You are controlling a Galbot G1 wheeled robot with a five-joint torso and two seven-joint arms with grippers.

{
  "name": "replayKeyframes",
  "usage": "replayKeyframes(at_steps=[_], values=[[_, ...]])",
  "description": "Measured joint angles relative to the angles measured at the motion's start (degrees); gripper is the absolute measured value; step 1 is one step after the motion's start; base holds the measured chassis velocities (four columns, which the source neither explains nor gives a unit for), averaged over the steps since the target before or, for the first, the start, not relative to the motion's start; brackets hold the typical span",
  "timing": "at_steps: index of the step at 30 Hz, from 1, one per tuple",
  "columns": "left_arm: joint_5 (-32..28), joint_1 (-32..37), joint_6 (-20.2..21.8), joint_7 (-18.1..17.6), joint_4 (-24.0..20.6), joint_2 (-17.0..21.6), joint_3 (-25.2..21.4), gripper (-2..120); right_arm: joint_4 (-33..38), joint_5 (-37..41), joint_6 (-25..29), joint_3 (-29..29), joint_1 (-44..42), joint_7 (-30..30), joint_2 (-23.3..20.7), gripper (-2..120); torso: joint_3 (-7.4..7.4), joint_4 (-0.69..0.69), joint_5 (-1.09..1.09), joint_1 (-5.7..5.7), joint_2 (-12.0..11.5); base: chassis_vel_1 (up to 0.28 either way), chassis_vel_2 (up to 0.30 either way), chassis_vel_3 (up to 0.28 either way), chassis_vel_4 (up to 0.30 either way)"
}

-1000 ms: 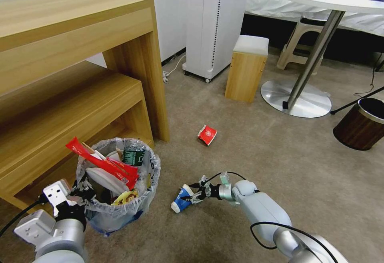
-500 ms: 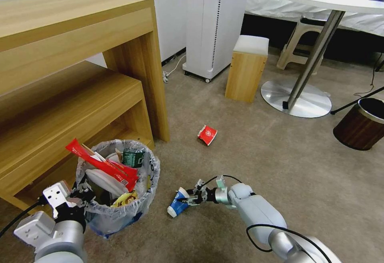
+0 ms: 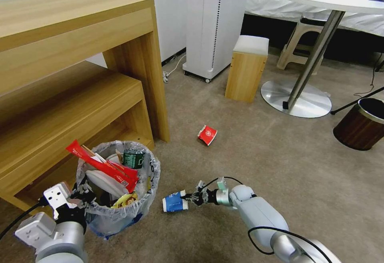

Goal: Pick up the trash bin and place the garbage on the floor into it.

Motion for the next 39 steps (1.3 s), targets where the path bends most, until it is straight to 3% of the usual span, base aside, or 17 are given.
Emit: replayKeyframes(at_steps=[2, 4, 8, 12, 13, 16, 22, 25, 26, 29, 33, 37, 39], values=[[0.0, 0.0, 0.0, 0.0, 0.0, 0.0, -0.1, 3, 2.1, 1.5, 0.4, -0.3, -0.5, -0.2, -0.5, 0, 0.00, -0.01, 0.00, 0.00, 0.0, 0.000, 0.000, 0.000, 0.000], [0.0, 0.1, 0.0, 0.0, 0.0, 0.1, -0.2, 3, 10.0, 6.4, 0.5, -1.4, -1.9, -0.5, -2.3, 0, 0.00, 0.00, -0.01, 0.00, 0.0, 0.000, 0.000, 0.000, 0.000], [0.0, 0.1, 0.0, 0.0, 0.0, 0.2, -0.4, 3, 17.6, 9.5, 0.0, -2.5, -3.4, -0.8, -4.4, 0, 0.00, 0.01, 0.01, 0.00, 0.0, 0.000, 0.000, 0.000, 0.000], [-0.1, -0.4, 0.0, -0.1, 0.0, 0.3, -0.5, 3, 32.6, 12.6, -1.4, -3.8, -6.1, -2.2, -10.3, 0, 0.00, -0.01, 0.00, 0.00, 0.0, 0.000, 0.000, 0.000, 0.000], [-0.1, -0.4, 0.0, -0.1, 0.0, 0.3, -0.5, 3, 32.6, 12.6, -1.4, -3.8, -6.1, -2.2, -10.3, 0, 0.00, -0.01, 0.00, 0.00, 0.0, 0.000, 0.000, 0.000, 0.000], [-0.3, -1.2, 0.0, -0.1, 0.6, 0.3, -0.7, 3, 42.9, 14.5, -1.4, -3.3, -7.8, -3.4, -17.9, 0, -0.01, -0.02, -0.02, 0.00, 0.0, 0.000, 0.000, 0.000, 0.000], [-0.4, -2.1, 0.0, -0.1, 2.1, 0.1, -0.6, 3, 49.6, 15.7, -1.2, -1.3, -9.2, -6.6, -23.8, 0, 0.00, 0.00, 0.02, 0.00, 0.0, 0.000, 0.000, 0.000, 0.000], [-0.3, -2.5, -0.2, -0.1, 3.2, 0.0, -0.5, 3, 53.1, 15.4, -0.2, -0.1, -10.5, -12.6, -26.1, 0, 0.00, -0.01, 0.01, 0.00, 0.0, 0.000, 0.000, 0.000, 0.000], [-0.3, -2.5, -0.2, -0.1, 3.2, 0.0, -0.5, 3, 53.1, 15.4, -0.2, -0.1, -10.5, -12.6, -26.1, 0, 0.00, -0.01, 0.01, 0.00, 0.0, 0.000, 0.000, 0.000, 0.000], [0.0, -2.8, -0.5, -0.1, 4.4, -0.1, -0.5, 3, 56.3, 15.9, 0.9, 1.3, -11.0, -22.8, -26.3, 0, 0.00, -0.01, 0.00, 0.00, 0.0, 0.000, 0.000, 0.000, 0.000], [0.4, -2.6, -0.7, 0.0, 4.6, -0.3, -0.3, 3, 59.1, 19.2, 0.4, 1.6, -9.2, -27.8, -24.7, 0, 0.00, 0.00, -0.01, 0.00, 0.0, 0.000, 0.000, 0.000, 0.000], [0.5, -2.2, -0.8, 0.0, 4.3, -0.4, -0.3, 3, 59.9, 23.2, -0.5, 0.8, -7.2, -26.4, -22.4, 0, 0.00, 0.00, -0.01, 0.00, 0.0, 0.000, 0.000, 0.000, 0.000], [0.5, -1.8, -0.8, 0.0, 3.8, -0.3, -0.5, 3, 59.7, 26.5, -0.9, -0.3, -5.5, -22.1, -20.0, 0, 0.00, 0.00, -0.01, 0.00, 0.0, 0.000, 0.000, 0.000, 0.000]])
